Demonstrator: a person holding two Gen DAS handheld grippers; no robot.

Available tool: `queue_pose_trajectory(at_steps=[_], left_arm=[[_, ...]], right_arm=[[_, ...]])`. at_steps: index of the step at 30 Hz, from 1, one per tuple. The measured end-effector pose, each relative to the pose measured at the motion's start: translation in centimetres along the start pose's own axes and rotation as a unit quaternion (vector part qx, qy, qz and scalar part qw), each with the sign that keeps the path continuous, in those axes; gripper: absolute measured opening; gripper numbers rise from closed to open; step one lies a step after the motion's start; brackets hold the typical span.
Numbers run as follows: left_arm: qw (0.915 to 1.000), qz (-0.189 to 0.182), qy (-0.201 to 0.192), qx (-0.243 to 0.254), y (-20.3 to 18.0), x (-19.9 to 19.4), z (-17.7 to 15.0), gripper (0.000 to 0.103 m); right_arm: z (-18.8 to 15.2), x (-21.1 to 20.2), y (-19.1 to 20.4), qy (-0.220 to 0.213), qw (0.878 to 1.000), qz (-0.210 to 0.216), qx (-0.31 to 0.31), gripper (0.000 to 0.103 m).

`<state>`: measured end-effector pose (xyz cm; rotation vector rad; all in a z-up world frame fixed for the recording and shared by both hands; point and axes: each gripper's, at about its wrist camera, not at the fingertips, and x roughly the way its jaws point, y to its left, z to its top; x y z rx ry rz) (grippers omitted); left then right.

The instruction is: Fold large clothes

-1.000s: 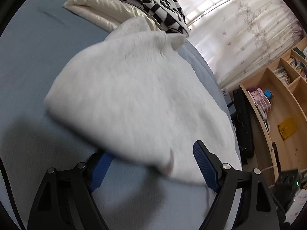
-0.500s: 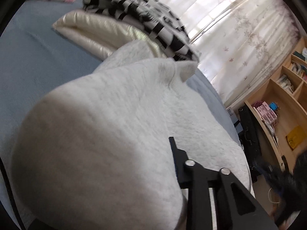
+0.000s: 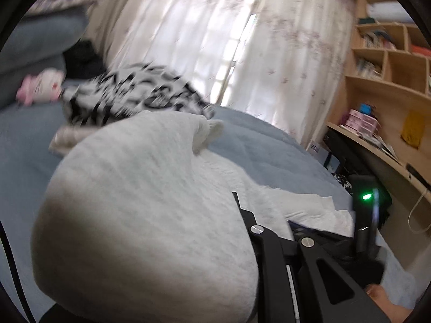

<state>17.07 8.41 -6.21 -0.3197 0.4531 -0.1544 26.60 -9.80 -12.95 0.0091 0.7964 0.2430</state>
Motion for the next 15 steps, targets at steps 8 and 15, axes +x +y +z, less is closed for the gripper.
queue_pose_trajectory(at_steps=[8, 15], left_arm=[[0.996, -0.029, -0.014, 0.083, -7.6, -1.4, 2.1, 0.013], [0.9894, -0.046, 0.003, 0.138, -15.0, -1.3, 2.3, 0.013]], right_arm=[[-0.8, -0.6, -2.3, -0.012, 0.997, 0.06, 0.041, 0.013], [-1.1, -0.5, -4.9, -0.012, 0.988, 0.127, 0.092, 0.013]])
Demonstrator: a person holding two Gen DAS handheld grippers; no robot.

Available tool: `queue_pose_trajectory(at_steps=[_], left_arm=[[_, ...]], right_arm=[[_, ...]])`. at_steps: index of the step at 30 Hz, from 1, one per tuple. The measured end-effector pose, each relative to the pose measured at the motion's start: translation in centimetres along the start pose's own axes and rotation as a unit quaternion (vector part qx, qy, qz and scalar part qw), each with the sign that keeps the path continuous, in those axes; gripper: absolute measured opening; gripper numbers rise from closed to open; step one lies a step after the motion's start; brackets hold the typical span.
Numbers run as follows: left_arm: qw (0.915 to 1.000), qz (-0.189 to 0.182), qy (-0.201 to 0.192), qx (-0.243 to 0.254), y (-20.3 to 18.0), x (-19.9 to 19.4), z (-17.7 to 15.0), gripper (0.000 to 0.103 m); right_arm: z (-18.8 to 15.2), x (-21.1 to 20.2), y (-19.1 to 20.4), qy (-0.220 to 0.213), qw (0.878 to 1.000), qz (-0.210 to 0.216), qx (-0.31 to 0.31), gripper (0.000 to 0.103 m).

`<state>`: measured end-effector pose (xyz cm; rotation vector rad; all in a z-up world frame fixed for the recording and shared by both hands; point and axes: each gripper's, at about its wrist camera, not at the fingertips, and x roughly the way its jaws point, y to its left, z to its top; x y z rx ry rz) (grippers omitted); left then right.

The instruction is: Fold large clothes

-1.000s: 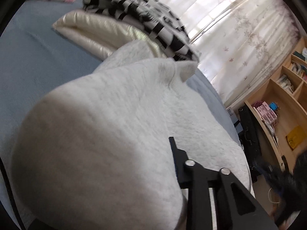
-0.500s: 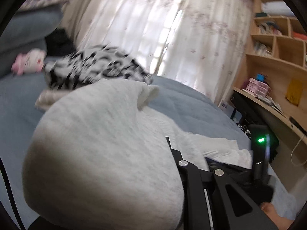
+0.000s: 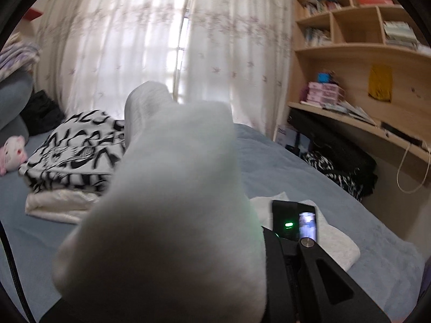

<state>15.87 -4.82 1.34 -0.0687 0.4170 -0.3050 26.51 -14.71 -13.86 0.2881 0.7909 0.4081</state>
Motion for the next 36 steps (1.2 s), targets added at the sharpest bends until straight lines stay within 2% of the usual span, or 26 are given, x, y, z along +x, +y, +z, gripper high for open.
queue_pose_trajectory(at_steps=[6, 10, 14, 18, 20, 23, 25, 28, 31, 34, 36], left_arm=[[0.999, -0.011, 0.028, 0.033, -5.5, 2.0, 0.3, 0.013], [0.9981, -0.015, 0.046, 0.037, -8.2, 3.8, 0.8, 0.013], [0.9969, -0.026, 0.05, 0.055, -10.3, 4.3, 1.5, 0.013], [0.9952, -0.042, 0.059, 0.066, -12.5, 4.9, 1.9, 0.014], [0.9945, -0.047, 0.065, 0.067, -13.4, 5.3, 1.8, 0.014], [0.9926, -0.045, 0.091, 0.066, -14.5, 6.7, 1.3, 0.014], [0.991, -0.047, 0.11, 0.06, -14.7, 7.7, 0.9, 0.014], [0.9898, -0.046, 0.119, 0.064, -15.4, 8.5, 0.7, 0.014], [0.9896, -0.048, 0.115, 0.072, -16.2, 8.8, 0.7, 0.014], [0.9891, -0.057, 0.12, 0.065, -17.3, 9.5, 0.6, 0.014], [0.9882, -0.066, 0.122, 0.064, -18.4, 10.0, 0.3, 0.014]], right_arm=[[0.2, -0.3, -2.7, 0.003, 0.996, 0.07, 0.06, 0.012], [0.4, -0.5, -5.0, 0.017, 0.983, 0.133, 0.125, 0.012], [0.4, -2.9, -7.1, 0.016, 0.971, 0.166, 0.17, 0.011], [-0.3, -6.2, -8.4, -0.018, 0.977, 0.132, 0.168, 0.012], [-1.2, -5.5, -8.4, 0.007, 0.977, 0.127, 0.173, 0.012], [-2.2, -4.5, -9.0, 0.013, 0.969, 0.144, 0.199, 0.012], [-2.3, -4.3, -9.7, 0.018, 0.96, 0.163, 0.228, 0.012], [-2.4, -5.1, -10.3, 0.025, 0.953, 0.169, 0.252, 0.012], [-2.8, -7.8, -11.7, 0.019, 0.954, 0.137, 0.266, 0.012], [-3.3, -12.0, -13.8, -0.016, 0.955, 0.109, 0.276, 0.012], [-3.4, -15.0, -15.4, -0.044, 0.957, 0.076, 0.277, 0.012]])
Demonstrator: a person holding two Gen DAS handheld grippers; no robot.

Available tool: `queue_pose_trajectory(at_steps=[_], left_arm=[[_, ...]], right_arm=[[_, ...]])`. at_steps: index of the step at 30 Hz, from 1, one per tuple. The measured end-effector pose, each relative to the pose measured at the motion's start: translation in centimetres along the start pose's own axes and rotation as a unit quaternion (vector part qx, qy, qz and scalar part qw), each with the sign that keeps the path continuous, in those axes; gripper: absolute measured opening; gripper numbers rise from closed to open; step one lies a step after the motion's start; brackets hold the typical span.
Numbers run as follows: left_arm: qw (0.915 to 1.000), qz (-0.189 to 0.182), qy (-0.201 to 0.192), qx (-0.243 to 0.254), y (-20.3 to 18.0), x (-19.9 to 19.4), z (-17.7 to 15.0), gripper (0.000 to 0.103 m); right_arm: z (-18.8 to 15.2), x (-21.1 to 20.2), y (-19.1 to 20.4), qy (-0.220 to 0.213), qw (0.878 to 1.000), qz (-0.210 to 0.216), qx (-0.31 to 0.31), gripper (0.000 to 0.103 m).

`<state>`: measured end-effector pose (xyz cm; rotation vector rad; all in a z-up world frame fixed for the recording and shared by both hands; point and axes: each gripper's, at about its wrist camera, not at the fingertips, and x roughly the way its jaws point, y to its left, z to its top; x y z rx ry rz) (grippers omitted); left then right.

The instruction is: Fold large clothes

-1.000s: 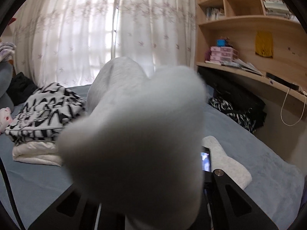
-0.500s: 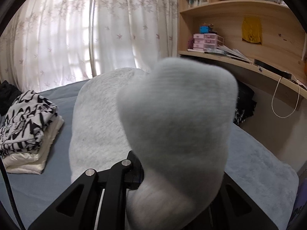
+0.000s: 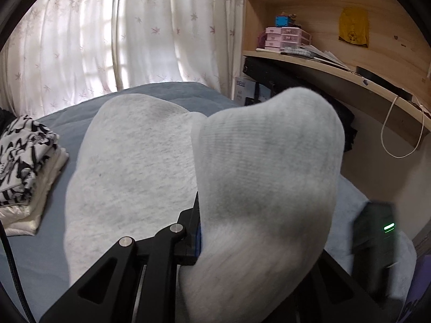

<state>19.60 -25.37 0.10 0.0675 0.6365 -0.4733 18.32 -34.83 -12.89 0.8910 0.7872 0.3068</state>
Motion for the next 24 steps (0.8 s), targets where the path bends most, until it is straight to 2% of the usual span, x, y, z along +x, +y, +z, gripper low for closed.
queue_pose_trajectory(at_steps=[4, 7, 11, 12, 15, 21, 24], left_arm=[[0.9994, -0.024, 0.009, 0.022, -3.0, 1.6, -1.1, 0.014], [0.998, -0.032, 0.037, 0.039, -4.9, 3.4, -3.1, 0.014], [0.9981, -0.043, 0.035, 0.027, -5.2, 3.4, -4.2, 0.014], [0.9981, -0.048, 0.035, 0.018, -4.9, 3.3, -4.0, 0.014], [0.9971, -0.065, 0.036, -0.019, -3.3, 3.0, -3.3, 0.014], [0.9947, -0.077, 0.032, -0.061, -1.0, 2.6, -2.9, 0.015], [0.9945, -0.073, 0.032, -0.068, -0.7, 2.8, -2.9, 0.015]], right_arm=[[1.4, -5.7, -1.5, -0.076, 0.996, -0.048, 0.001, 0.012], [1.8, -7.5, -2.5, -0.094, 0.994, -0.058, 0.015, 0.012], [2.1, -6.1, -3.0, -0.057, 0.996, -0.071, 0.015, 0.013], [2.7, -7.0, -3.3, -0.047, 0.996, -0.07, 0.012, 0.014], [3.9, -5.7, -3.7, -0.003, 0.999, -0.031, 0.013, 0.014], [7.0, 1.5, -2.6, 0.077, 0.997, 0.017, 0.003, 0.014], [9.0, 5.2, -2.0, 0.099, 0.994, 0.04, 0.002, 0.014]])
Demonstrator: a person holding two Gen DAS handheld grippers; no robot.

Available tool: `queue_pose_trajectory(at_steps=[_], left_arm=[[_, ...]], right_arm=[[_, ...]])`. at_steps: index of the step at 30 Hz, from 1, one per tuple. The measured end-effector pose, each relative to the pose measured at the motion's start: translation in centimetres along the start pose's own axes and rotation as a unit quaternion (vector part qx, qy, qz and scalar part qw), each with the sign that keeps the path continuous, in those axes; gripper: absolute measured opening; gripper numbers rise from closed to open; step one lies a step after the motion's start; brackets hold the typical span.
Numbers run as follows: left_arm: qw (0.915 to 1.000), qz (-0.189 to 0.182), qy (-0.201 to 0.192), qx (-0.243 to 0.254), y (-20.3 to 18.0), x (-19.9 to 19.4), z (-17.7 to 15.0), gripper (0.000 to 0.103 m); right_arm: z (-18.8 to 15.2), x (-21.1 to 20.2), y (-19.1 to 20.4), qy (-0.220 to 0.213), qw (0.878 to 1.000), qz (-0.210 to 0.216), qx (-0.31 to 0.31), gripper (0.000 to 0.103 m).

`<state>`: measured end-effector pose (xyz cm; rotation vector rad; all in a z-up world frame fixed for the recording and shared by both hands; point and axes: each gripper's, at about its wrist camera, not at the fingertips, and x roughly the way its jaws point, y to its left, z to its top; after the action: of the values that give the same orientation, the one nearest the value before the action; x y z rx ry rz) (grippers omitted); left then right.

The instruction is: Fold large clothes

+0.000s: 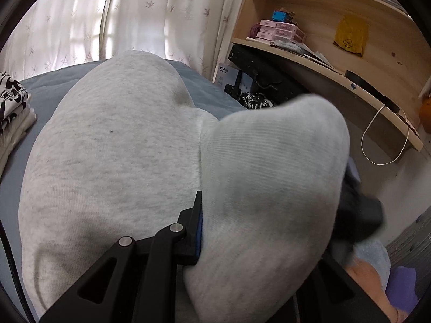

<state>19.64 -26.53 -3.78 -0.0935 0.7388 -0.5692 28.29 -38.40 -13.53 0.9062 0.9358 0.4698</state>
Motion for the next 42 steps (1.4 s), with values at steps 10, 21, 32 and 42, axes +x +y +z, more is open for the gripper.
queue_pose_trajectory(at_steps=[10, 21, 32, 42], left_arm=[[0.9996, 0.016, 0.017, 0.015, -0.7, 2.4, 0.2, 0.015], [0.9669, 0.121, 0.03, 0.223, -7.1, 7.5, -6.2, 0.02], [0.9721, 0.024, 0.042, 0.23, -7.2, 5.4, -5.3, 0.085], [0.967, -0.027, 0.091, 0.237, -6.2, -1.7, -4.6, 0.092]], right_arm=[[5.3, -3.2, 0.5, -0.129, 0.99, -0.057, -0.016, 0.014], [4.0, -7.0, -0.8, -0.05, 0.995, -0.089, 0.011, 0.061], [1.7, -3.7, 1.1, 0.049, 0.991, -0.116, -0.044, 0.074], [0.6, -2.6, 1.9, 0.068, 0.981, -0.154, -0.093, 0.073]])
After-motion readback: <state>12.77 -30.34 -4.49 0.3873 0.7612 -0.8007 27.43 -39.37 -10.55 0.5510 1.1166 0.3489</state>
